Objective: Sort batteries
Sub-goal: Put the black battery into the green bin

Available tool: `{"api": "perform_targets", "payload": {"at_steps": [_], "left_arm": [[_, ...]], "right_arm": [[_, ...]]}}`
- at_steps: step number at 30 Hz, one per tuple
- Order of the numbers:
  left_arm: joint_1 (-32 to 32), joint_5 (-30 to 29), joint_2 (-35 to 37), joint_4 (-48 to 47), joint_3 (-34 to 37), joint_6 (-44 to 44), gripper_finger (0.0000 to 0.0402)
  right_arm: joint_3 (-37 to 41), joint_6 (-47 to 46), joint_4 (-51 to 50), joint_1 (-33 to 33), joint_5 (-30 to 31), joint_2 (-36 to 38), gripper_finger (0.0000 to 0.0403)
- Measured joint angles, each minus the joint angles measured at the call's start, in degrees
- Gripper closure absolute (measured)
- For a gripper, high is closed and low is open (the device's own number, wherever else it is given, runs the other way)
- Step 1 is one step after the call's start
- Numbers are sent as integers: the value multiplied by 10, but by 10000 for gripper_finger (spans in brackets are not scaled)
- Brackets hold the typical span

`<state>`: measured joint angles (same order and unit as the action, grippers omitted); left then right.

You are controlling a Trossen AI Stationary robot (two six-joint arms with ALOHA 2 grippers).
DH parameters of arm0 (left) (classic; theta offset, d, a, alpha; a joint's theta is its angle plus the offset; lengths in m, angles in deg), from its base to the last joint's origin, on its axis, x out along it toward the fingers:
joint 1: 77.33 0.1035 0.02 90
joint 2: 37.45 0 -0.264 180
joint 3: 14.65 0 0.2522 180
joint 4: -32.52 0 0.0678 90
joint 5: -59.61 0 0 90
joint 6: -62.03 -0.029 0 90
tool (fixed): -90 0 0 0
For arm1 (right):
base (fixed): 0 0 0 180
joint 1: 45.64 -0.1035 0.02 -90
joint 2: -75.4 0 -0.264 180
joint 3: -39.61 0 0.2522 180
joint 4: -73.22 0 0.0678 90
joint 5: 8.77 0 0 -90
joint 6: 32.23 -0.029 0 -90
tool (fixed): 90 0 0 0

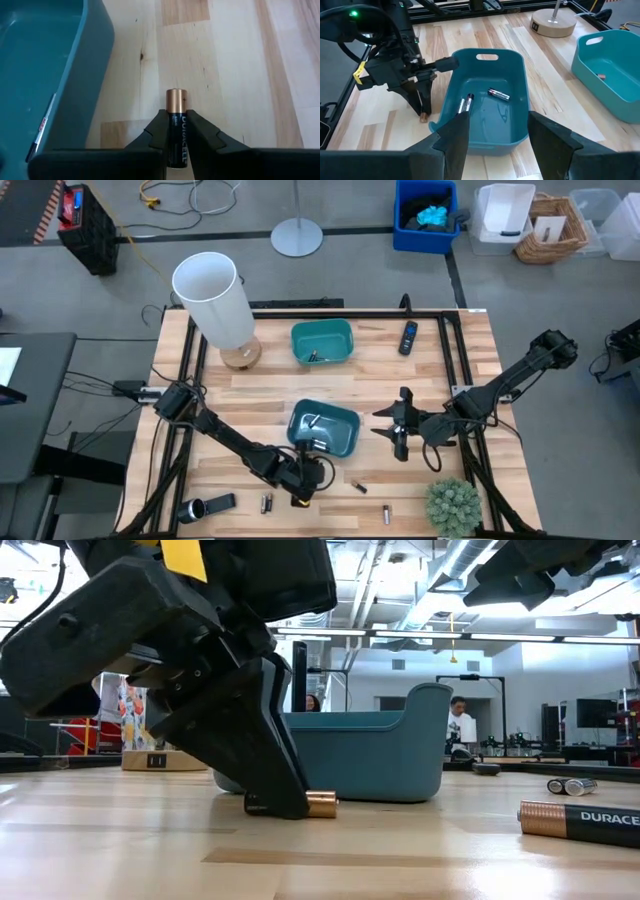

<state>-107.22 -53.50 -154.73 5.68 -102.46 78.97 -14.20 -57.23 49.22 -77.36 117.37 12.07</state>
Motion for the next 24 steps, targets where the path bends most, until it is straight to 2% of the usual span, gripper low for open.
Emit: {"api": "perform_targets", "payload": {"at_steps": [15,24], "left_arm": [[-1,-13,-1,3,-44,-48,364],[-15,-56,25,-31,-85,-94,364]], "right_arm": [[0,0,0,0,0,0,187],[0,9,0,0,0,0,187]]}}
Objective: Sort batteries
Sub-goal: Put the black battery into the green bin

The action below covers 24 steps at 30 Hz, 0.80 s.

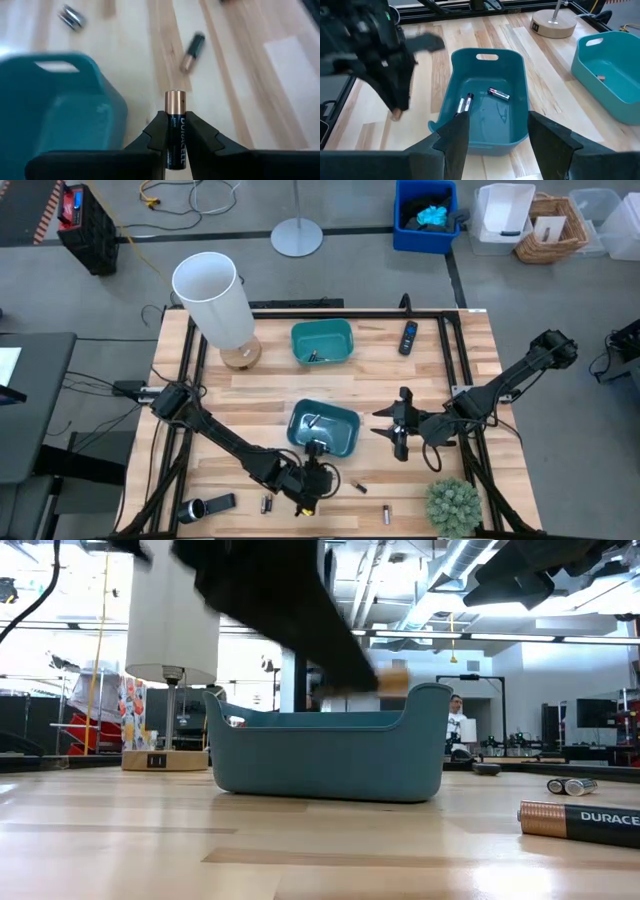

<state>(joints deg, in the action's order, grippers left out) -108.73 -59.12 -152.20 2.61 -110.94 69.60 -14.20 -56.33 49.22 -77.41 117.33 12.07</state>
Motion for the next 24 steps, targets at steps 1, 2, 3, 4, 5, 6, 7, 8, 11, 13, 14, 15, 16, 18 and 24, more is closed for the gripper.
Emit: {"api": "perform_targets", "payload": {"at_steps": [1,2,3,4,5,6,7,8,11,13,14,15,16,18,24], "left_arm": [[-1,-11,11,-1,2,-3,364],[-1,-19,22,-5,2,-4,364],[-1,-30,37,-14,2,-5,364],[1,-43,50,-26,2,-7,364],[5,-55,62,-35,2,-11,364],[11,-67,73,-43,2,-16,364],[18,-76,82,-54,2,-19,364],[29,-81,90,-66,2,-21,364],[69,-85,106,-80,2,-33,364],[100,-80,112,-87,2,-48,364],[118,-70,114,-86,2,-57,364],[136,-57,116,-86,3,-66,364],[157,-41,117,-85,3,-75,364],[197,-16,122,-81,3,-91,364],[327,70,126,-77,3,-132,364]], "right_arm": [[0,2,0,0,0,0,187],[0,2,0,0,0,0,187],[0,3,0,0,0,0,187],[0,5,0,0,0,0,187],[0,6,0,0,0,0,187],[0,7,0,0,0,0,187],[0,10,0,0,0,0,187],[0,15,1,0,0,0,187],[0,21,0,0,0,0,187],[0,23,0,0,0,0,187],[0,27,0,0,1,0,187],[0,31,0,0,1,0,187],[0,34,0,0,3,0,187],[0,39,0,0,10,0,187],[0,51,-4,0,14,0,187]]}}
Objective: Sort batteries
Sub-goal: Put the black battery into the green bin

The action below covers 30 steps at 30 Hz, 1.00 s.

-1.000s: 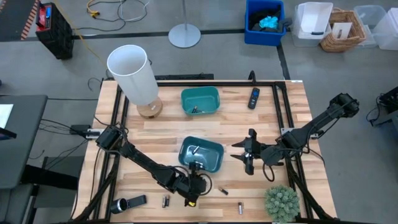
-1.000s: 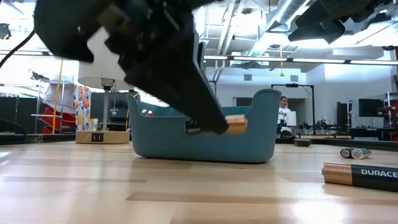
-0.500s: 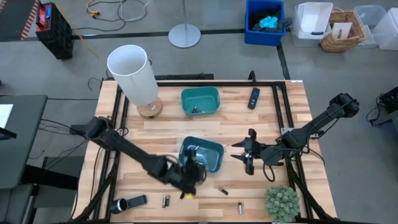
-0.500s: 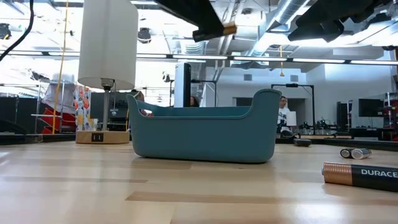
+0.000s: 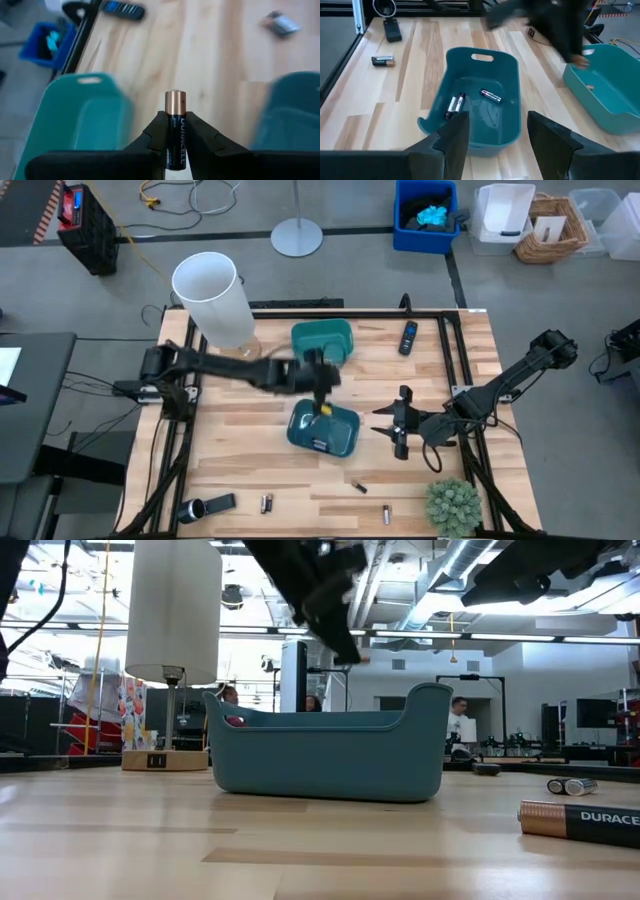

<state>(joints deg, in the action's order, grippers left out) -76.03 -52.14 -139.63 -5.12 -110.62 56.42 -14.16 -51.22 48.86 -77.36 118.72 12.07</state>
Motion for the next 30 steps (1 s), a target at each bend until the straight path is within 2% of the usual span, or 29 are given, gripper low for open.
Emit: {"api": "perform_targets", "payload": {"at_steps": [2,11,17,25,30], "left_arm": [[39,40,0,5,0,-12,364],[150,136,-6,13,0,-49,364],[184,145,-29,28,0,-51,360],[206,118,-47,63,-1,-22,316],[214,110,-46,51,0,-18,273]], "right_arm": [[0,2,-6,0,0,0,187],[0,11,-31,0,2,0,187],[0,16,-32,18,9,0,187],[0,-42,-85,39,0,0,187],[0,-65,-89,33,-1,0,187]]}}
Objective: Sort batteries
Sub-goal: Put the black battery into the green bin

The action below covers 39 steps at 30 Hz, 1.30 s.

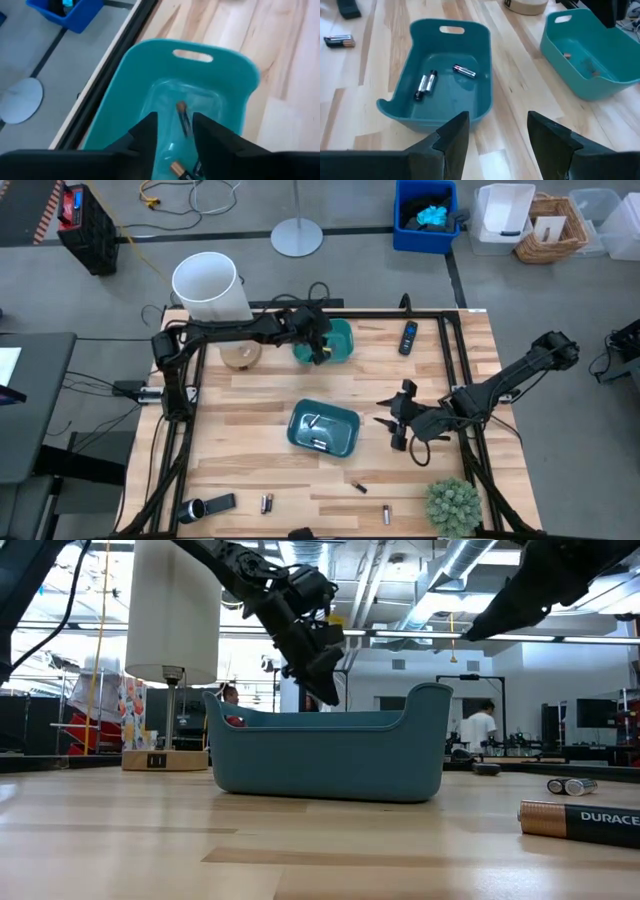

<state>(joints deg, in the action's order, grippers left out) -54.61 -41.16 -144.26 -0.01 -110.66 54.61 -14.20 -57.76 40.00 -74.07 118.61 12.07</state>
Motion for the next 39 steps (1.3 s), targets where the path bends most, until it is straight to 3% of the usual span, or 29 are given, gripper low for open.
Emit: {"api": "perform_targets", "payload": {"at_steps": [3,6,11,16,20,27,33,39], "left_arm": [[-4,-1,0,-1,0,-4,244],[-18,10,9,-8,1,-11,228],[-46,16,55,-32,1,-22,233],[-84,2,107,-70,1,-4,248],[-132,-54,148,-100,5,10,259],[-230,-150,243,-85,96,97,268],[-324,-218,308,-30,187,177,268],[-407,-292,330,-35,237,245,268]], "right_arm": [[0,-18,0,-5,-8,0,187],[0,-36,6,-12,-55,-5,187],[0,-78,35,-45,-87,-54,187],[-19,-130,47,-84,-92,-151,187],[-68,-137,51,-108,-89,-224,187],[-157,-84,52,-123,-65,-315,187],[-210,-66,48,-103,-64,-393,187],[-257,-60,48,-85,-65,-446,187]]}}
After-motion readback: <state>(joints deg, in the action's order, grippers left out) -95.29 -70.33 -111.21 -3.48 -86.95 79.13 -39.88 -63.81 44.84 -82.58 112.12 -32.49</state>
